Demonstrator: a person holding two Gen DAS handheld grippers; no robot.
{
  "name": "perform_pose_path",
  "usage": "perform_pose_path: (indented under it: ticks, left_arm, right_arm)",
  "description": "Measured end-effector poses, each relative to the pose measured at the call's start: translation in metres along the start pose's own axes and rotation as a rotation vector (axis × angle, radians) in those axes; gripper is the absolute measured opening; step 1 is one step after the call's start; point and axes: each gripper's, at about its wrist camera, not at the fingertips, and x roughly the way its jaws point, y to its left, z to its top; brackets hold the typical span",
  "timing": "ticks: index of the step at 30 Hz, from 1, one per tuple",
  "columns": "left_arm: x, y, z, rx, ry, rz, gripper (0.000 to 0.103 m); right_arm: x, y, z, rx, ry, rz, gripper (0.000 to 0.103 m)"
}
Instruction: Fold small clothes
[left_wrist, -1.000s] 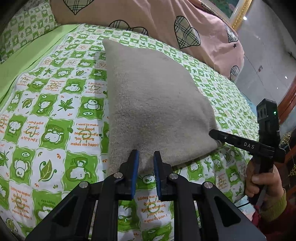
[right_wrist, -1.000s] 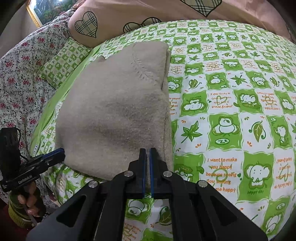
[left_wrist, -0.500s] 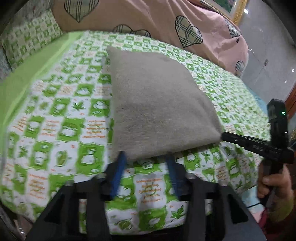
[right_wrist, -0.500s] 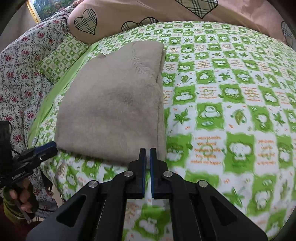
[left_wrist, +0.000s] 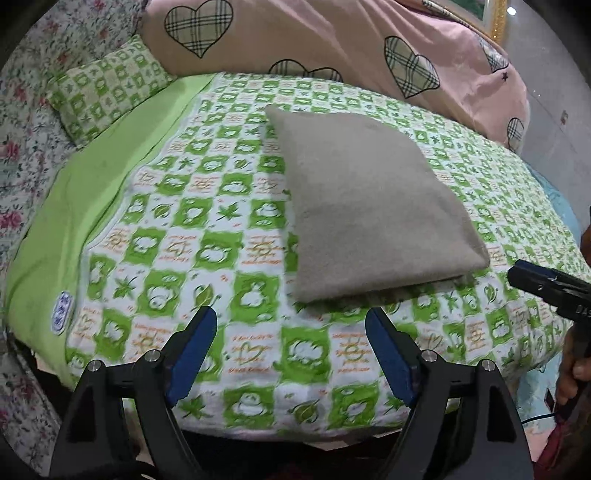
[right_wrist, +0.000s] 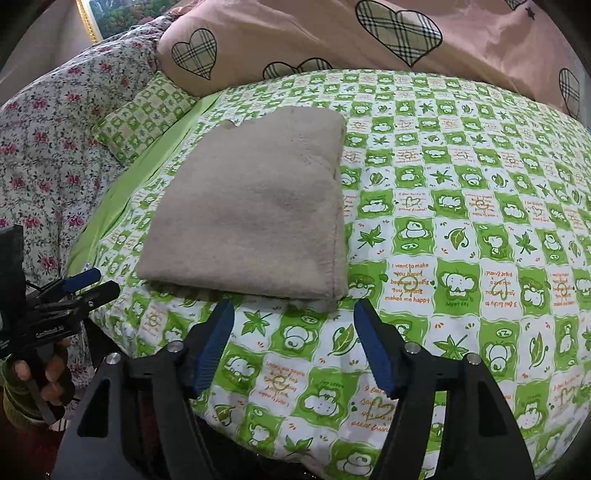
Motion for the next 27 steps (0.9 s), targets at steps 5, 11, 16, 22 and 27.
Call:
perform_pose_path:
  ticks: [5, 11, 16, 22, 27]
  left_arm:
    - [-0.008, 0.002, -0.01, 0.017, 0.007, 0.062, 0.087]
    - [-0.004, -0.004, -0.005, 0.03, -0.004, 0.086, 0.093]
    - [0.013, -0.019, 0.014, 0.065, 0.027, 0.182, 0.095]
    - [0.031, -0.037, 0.032, 0.133, 0.041, 0.258, 0.095]
    - [0.038, -0.039, 0.042, 0.123, 0.046, 0.214, 0.095]
  right_arm:
    - [-0.008, 0.004, -0.007, -0.009, -0.003, 0.011, 0.076]
    - [-0.003, 0.003, -0.011, 0.008, -0.001, 0.025, 0.08]
    - [0.004, 0.003, -0.002, 0.008, -0.014, 0.02, 0.083]
    - [0.012, 0.004, 0.01, 0.005, -0.024, 0.024, 0.086]
    - [0.02, 0.006, 0.021, -0.003, -0.02, 0.026, 0.086]
